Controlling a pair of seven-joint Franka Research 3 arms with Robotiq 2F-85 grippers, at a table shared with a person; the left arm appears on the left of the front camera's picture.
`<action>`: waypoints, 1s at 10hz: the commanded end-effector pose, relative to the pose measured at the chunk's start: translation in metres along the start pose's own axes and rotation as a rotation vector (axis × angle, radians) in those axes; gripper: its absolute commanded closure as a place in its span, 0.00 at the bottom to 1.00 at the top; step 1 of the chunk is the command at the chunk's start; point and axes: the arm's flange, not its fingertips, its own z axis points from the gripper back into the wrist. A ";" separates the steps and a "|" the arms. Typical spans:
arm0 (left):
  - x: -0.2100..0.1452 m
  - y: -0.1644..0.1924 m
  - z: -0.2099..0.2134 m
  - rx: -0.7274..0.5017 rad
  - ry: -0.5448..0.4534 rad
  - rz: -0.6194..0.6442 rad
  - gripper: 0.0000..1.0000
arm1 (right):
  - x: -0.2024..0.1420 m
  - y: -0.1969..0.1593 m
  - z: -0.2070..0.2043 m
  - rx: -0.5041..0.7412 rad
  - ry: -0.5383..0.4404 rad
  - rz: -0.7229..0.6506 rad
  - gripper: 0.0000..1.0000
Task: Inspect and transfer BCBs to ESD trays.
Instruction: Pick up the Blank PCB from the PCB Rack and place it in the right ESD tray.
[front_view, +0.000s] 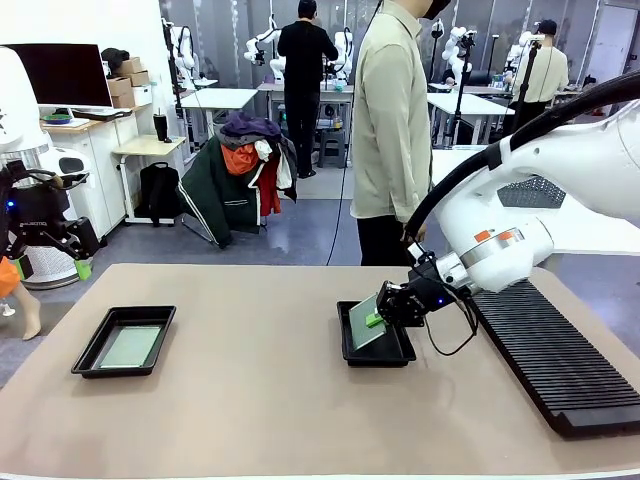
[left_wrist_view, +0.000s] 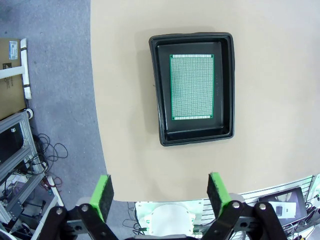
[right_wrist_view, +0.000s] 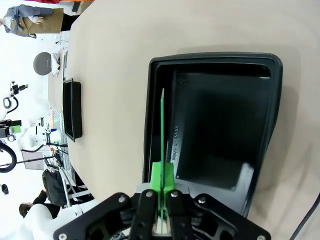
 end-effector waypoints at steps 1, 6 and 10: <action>-0.001 0.001 -0.001 0.000 -0.009 -0.006 0.00 | 0.002 0.004 -0.011 -0.013 -0.016 0.003 0.98; -0.001 0.001 -0.001 0.000 -0.009 -0.006 0.00 | 0.012 0.010 -0.017 -0.063 0.035 -0.026 0.98; -0.001 0.001 -0.001 0.000 -0.009 -0.006 0.00 | 0.008 0.004 -0.012 -0.031 0.037 -0.014 0.98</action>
